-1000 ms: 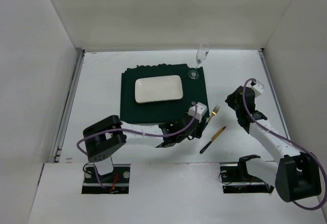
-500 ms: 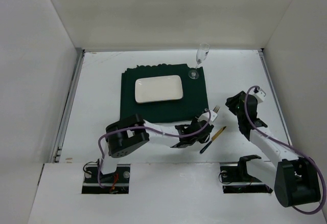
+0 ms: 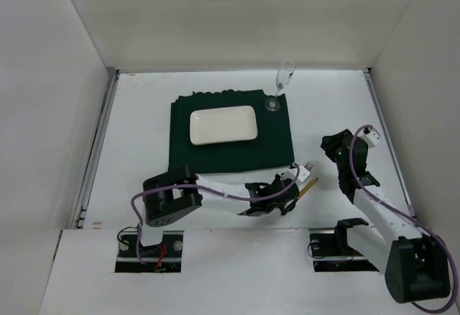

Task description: Set the dinner table for one person

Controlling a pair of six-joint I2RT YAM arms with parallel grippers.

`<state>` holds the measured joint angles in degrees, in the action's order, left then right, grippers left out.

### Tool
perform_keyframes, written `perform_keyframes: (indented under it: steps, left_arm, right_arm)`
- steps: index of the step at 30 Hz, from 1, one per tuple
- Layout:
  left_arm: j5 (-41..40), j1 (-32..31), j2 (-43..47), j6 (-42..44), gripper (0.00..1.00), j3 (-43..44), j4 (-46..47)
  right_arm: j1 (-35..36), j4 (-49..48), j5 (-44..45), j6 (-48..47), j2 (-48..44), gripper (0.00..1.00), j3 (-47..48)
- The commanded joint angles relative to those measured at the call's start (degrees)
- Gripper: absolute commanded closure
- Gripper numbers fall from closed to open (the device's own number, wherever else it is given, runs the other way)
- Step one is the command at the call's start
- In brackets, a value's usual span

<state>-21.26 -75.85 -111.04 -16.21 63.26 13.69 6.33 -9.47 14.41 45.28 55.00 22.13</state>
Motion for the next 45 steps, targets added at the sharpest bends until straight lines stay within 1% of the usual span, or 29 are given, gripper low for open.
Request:
perform_keyframes:
  steps: [1, 7, 11, 13, 16, 17, 20, 23, 26, 29, 32, 38, 42, 45]
  left_arm:
    - [-1.32, -1.1, 10.48, 0.74, 0.93, -3.4, -3.4]
    - [-7.12, 1.89, 22.26, -3.74, 0.95, -8.5, -6.13]
    - [-12.22, 6.01, 32.0, -5.06, 0.96, -14.12, -9.37]
    - [-13.72, 9.53, 37.19, -6.02, 0.96, -16.93, -12.45]
    - [-14.78, 18.04, 45.45, -7.26, 0.95, -21.15, -17.54]
    - [-14.95, 20.33, 47.13, -7.26, 0.95, -22.04, -18.52]
    - [-13.82, 29.9, 51.27, -7.43, 0.95, -24.41, -20.28]
    - [-11.63, 36.07, 50.67, -7.0, 0.95, -24.94, -19.32]
    - [-9.25, 39.33, 46.55, -5.68, 0.95, -23.63, -18.52]
    - [-8.01, 41.18, 41.28, -4.71, 0.95, -21.35, -20.19]
    - [-9.32, 42.23, 37.84, -5.41, 0.95, -20.29, -22.13]
    - [-8.81, 45.31, 35.37, -6.03, 0.95, -20.81, -21.61]
    - [-6.26, 47.33, 33.44, -3.75, 0.95, -19.15, -21.17]
    - [-5.03, 48.56, 30.72, -3.13, 0.95, -18.27, -19.15]
  right_arm:
    - [-1.88, -2.57, 1.93, 0.78, -4.54, 0.55, -0.86]
    - [-5.14, -0.9, 2.81, 1.74, -11.4, 0.53, -2.97]
    - [-4.97, -1.33, 1.32, 1.83, -9.48, 0.52, -2.53]
    - [-4.09, -1.77, 0.62, 1.57, -7.81, 0.52, -2.01]
    - [-2.69, -2.56, -0.18, 1.22, -5.79, 0.52, -1.39]
    - [-2.33, -2.74, -0.35, 1.13, -5.35, 0.52, -1.3]
    - [-1.37, -3.18, -0.18, 0.78, -4.21, 0.52, -1.04]
    - [-0.75, -3.88, 0.0, 0.78, -2.8, 0.52, -0.86]
    - [-0.4, -4.5, 0.0, 0.78, -1.31, 0.52, -0.86]
    - [-0.22, -4.94, -0.18, 0.69, -0.34, 0.52, -0.68]
    - [-0.13, -5.38, -0.53, 0.69, 0.37, 0.52, -0.68]
    - [0.13, -5.47, -0.53, 0.69, -0.34, 0.52, -1.04]
    - [1.45, -5.64, -0.26, 0.69, 0.63, 0.52, -0.42]
    - [1.45, -5.56, -0.88, 0.6, 0.11, 0.52, -0.33]
